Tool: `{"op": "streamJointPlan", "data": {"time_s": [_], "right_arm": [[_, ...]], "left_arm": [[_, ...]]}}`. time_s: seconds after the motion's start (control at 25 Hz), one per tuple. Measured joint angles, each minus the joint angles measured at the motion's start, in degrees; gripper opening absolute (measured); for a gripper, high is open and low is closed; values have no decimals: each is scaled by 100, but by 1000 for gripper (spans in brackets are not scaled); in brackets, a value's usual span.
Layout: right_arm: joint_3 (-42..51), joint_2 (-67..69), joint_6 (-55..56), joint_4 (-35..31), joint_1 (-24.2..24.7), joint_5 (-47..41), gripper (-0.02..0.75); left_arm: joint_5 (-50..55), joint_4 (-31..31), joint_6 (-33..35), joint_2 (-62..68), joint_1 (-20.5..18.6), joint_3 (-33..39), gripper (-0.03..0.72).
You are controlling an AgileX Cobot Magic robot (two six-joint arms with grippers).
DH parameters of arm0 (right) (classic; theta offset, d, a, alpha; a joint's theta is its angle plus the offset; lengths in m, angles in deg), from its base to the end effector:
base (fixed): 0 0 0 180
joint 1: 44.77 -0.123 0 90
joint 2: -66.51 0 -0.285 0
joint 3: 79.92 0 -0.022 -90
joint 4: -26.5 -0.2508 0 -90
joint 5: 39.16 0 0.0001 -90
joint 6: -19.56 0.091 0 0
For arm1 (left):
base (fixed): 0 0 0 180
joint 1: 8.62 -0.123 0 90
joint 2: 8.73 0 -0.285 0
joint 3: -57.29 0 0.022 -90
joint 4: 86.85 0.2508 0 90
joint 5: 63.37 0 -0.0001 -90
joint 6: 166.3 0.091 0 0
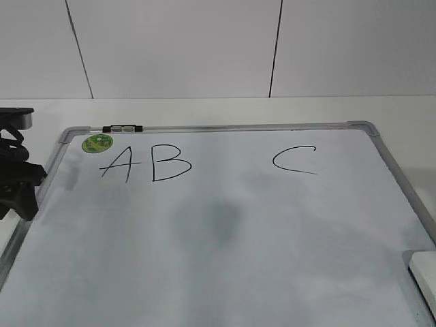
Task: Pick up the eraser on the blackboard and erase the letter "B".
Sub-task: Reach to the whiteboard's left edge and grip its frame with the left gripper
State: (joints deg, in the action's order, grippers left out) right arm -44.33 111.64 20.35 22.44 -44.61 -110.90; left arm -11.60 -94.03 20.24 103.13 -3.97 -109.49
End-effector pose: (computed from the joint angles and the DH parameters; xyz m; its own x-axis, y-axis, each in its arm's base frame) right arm 0.0849 0.0059 0.3066 -0.8868 0.0384 -0.4606 0.0036 0.9971 0.0762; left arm 0.3274 -0.0356 0.1710 -0.9912 0.1169 -0.0623 0.1225 0.9878 -0.0958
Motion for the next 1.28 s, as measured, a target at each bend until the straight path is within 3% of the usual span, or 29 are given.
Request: {"op": "streamJointPlan", "data": {"time_s": [0.6, 1.28], "right_arm": [[0, 0, 0, -13, 0, 0, 568], [0, 0, 0, -13, 0, 0, 568]], "left_arm": [[-348, 21, 0, 49, 0, -249, 293], [18, 232, 13, 505, 0, -680, 250]]}}
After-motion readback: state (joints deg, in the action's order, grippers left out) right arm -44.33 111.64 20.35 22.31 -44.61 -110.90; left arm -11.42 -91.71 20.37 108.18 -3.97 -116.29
